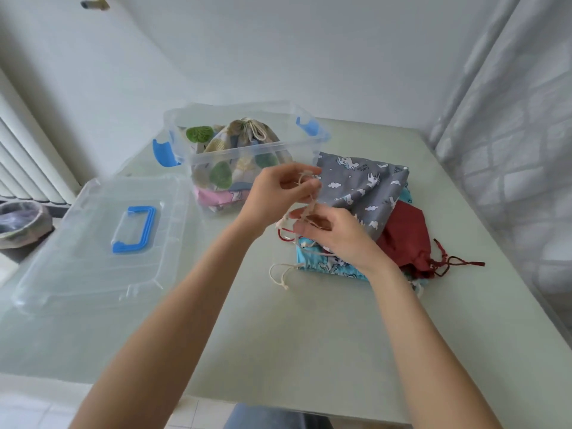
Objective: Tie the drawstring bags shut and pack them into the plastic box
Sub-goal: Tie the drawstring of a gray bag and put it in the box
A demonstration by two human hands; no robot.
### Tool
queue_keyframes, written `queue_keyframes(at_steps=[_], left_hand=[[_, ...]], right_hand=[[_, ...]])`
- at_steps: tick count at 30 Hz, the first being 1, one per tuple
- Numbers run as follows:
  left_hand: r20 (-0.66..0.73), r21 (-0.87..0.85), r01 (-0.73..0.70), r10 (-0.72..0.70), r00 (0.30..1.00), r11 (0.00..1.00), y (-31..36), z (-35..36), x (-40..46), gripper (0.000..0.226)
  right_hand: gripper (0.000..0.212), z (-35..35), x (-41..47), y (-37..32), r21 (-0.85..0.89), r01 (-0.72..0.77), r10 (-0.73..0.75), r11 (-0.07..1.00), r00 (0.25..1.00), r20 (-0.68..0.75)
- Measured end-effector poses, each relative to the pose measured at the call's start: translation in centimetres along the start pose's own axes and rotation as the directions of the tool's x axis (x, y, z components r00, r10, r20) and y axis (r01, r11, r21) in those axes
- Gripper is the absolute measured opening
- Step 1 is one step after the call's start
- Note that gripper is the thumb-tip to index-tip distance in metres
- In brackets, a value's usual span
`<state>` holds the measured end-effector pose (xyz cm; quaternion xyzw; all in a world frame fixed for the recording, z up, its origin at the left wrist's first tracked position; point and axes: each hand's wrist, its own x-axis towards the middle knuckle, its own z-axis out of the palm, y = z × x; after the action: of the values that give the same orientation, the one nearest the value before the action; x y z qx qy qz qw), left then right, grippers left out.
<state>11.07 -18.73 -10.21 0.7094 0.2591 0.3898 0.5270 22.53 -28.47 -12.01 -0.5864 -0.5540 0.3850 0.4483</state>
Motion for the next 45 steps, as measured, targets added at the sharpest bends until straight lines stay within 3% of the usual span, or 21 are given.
queue_keyframes(at_steps=[3,6,10,13,16,19,21,24,26,30,33,36,38,45], left_hand=[[0.005,-0.028,0.003,-0.002,1.000,1.000,0.3,0.6,1.0,0.016],[-0.003,0.115,0.039,-0.039,0.999,0.993,-0.8,0.6,1.3,0.023],[0.173,0.105,0.089,-0.106,0.979,0.990,-2.7,1.1,0.3,0.022],[0.186,0.092,0.043,-0.060,0.981,0.995,-3.3,1.9,-0.2,0.019],[0.124,0.003,0.057,-0.057,0.991,0.998,-3.0,2.0,-0.2,0.018],[0.202,-0.248,0.151,-0.101,0.974,0.957,-2.4,1.7,-0.8,0.012],[0.241,-0.327,0.207,-0.131,0.962,0.922,-2.6,2.1,-1.5,0.006],[0.176,-0.061,0.104,-0.092,0.980,0.993,-3.3,2.6,-2.1,0.010],[0.212,0.060,0.055,-0.067,0.975,0.997,-3.6,2.8,-2.4,0.018],[0.242,0.224,-0.061,0.005,0.970,0.973,-4.1,3.4,-2.7,0.015],[0.231,0.028,0.096,-0.100,0.968,0.995,-3.5,3.2,-2.7,0.004],[0.276,-0.221,0.255,-0.191,0.942,0.941,-2.7,2.5,-2.6,0.019],[0.301,-0.273,0.286,-0.201,0.932,0.919,-2.5,2.2,-2.5,0.026],[0.156,0.071,0.090,-0.100,0.983,0.993,-3.9,3.2,-2.6,0.015]], right_hand=[[0.009,0.2,0.5,0.4,0.031,0.027,-0.023,0.999,0.992,-0.125],[0.015,-1.1,0.5,1.0,-0.001,0.057,-0.056,0.998,0.977,-0.205],[0.007,-3.1,0.1,1.8,-0.018,0.078,-0.080,0.997,0.957,-0.277],[0.010,-3.8,-0.1,2.2,-0.015,0.062,-0.064,0.998,0.940,-0.335],[0.013,-4.3,-0.2,2.5,0.015,0.070,-0.059,0.997,0.919,-0.389],[0.006,-4.7,-0.3,2.6,0.190,0.126,-0.037,0.974,0.910,-0.413],[0.007,-4.8,-0.5,2.6,0.325,0.144,-0.002,0.935,0.916,-0.401],[0.009,-4.7,-1.0,2.3,0.479,0.168,0.006,0.862,0.941,-0.340],[0.013,-4.6,-1.4,2.0,0.491,0.184,-0.025,0.851,0.950,-0.312],[0.015,-4.3,-2.2,2.0,0.356,0.208,-0.106,0.911,0.953,-0.285],[0.031,-4.5,-2.2,2.5,0.082,0.194,-0.162,0.978,0.940,-0.301],[0.033,-4.4,-1.9,3.2,-0.124,0.218,-0.250,0.968,0.887,-0.388],[0.030,-4.2,-1.7,3.3,-0.176,0.254,-0.306,0.951,0.853,-0.424],[0.030,-3.0,-1.5,2.9,-0.173,0.316,-0.360,0.933,0.838,-0.410]])
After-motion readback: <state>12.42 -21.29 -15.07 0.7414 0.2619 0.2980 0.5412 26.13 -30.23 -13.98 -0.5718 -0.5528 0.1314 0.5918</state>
